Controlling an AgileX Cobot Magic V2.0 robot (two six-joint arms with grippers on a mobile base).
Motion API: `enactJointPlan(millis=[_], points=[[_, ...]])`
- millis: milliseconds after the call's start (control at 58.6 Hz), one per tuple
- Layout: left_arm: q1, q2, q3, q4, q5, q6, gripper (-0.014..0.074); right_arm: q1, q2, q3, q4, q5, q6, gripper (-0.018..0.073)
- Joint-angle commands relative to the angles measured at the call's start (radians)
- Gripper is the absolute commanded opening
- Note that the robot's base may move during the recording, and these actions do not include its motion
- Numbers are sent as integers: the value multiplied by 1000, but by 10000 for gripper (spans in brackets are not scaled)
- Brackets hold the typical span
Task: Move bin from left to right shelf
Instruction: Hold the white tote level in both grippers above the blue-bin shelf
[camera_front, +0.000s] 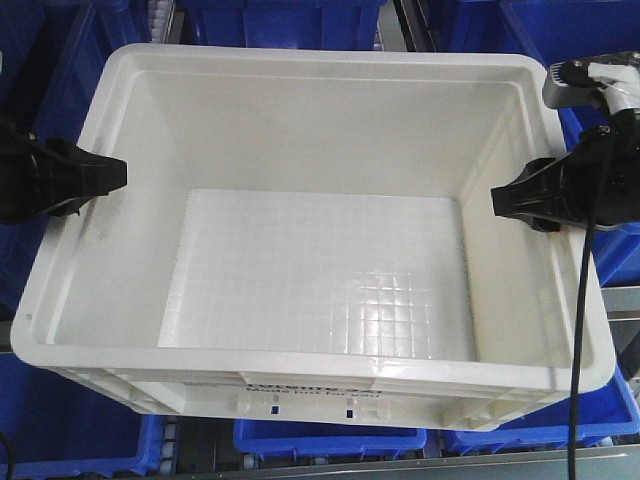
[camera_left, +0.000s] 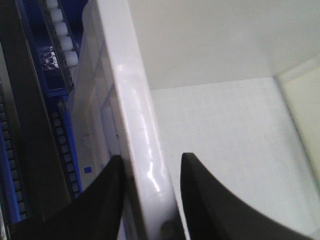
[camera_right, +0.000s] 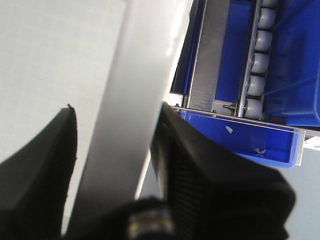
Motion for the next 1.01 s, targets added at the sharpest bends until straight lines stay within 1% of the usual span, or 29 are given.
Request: enactJointPlan(millis=[0, 990], points=[[-34, -28, -45, -157, 26, 21, -6, 23, -33, -52, 136, -103, -16, -4], [-34, -28, -45, -157, 26, 21, -6, 23, -33, -52, 136, -103, -16, -4]])
